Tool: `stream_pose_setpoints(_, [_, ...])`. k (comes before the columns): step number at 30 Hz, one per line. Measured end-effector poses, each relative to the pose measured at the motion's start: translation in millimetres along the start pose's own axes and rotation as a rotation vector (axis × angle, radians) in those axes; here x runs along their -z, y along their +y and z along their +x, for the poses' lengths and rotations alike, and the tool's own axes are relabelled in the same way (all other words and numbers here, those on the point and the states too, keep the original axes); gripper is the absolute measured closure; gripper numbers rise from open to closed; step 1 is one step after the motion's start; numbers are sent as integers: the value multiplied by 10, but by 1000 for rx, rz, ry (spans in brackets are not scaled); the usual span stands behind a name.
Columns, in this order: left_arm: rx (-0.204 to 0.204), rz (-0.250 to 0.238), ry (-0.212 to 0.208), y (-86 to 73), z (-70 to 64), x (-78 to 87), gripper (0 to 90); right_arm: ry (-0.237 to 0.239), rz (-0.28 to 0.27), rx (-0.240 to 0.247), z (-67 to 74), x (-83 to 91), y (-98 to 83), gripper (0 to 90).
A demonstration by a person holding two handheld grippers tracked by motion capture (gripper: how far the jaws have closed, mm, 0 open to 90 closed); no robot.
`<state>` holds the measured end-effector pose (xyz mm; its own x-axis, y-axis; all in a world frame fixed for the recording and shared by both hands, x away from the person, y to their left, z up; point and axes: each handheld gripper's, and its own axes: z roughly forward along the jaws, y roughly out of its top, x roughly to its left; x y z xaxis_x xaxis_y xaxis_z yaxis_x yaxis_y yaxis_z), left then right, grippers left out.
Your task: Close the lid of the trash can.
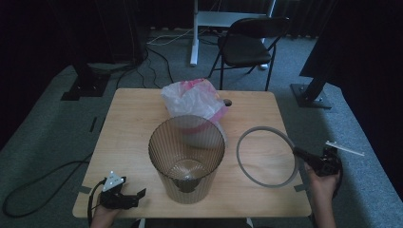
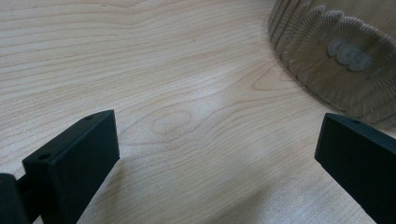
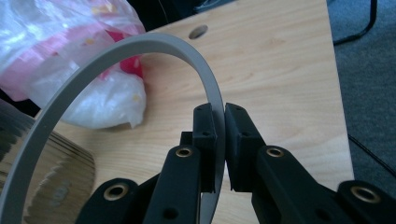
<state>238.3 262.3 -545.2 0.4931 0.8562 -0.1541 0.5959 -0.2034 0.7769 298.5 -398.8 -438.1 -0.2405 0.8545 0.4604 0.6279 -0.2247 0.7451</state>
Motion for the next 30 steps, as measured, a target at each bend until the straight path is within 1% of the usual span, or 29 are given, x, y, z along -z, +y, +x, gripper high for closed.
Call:
stream_pose_setpoints(6, [-1,1,0,-1,-1,1,0,17,-26,18,95,85,96,837])
stream_pose_setpoints(13, [-2,1,0,-1,-2,-1,0,37,-79,43,207,226,224,837])
stream_pose_setpoints(19, [-3,2,0,-1,-5,-2,0,73,-108,67,346,284,327,837])
stream_pose_setpoints(23, [-4,3,1,-1,-3,-2,0,87,-123,86,446,286,418,837])
stream_pose_setpoints(30, [-4,5,1,0,-3,-3,0,125,-151,132,674,308,625,837])
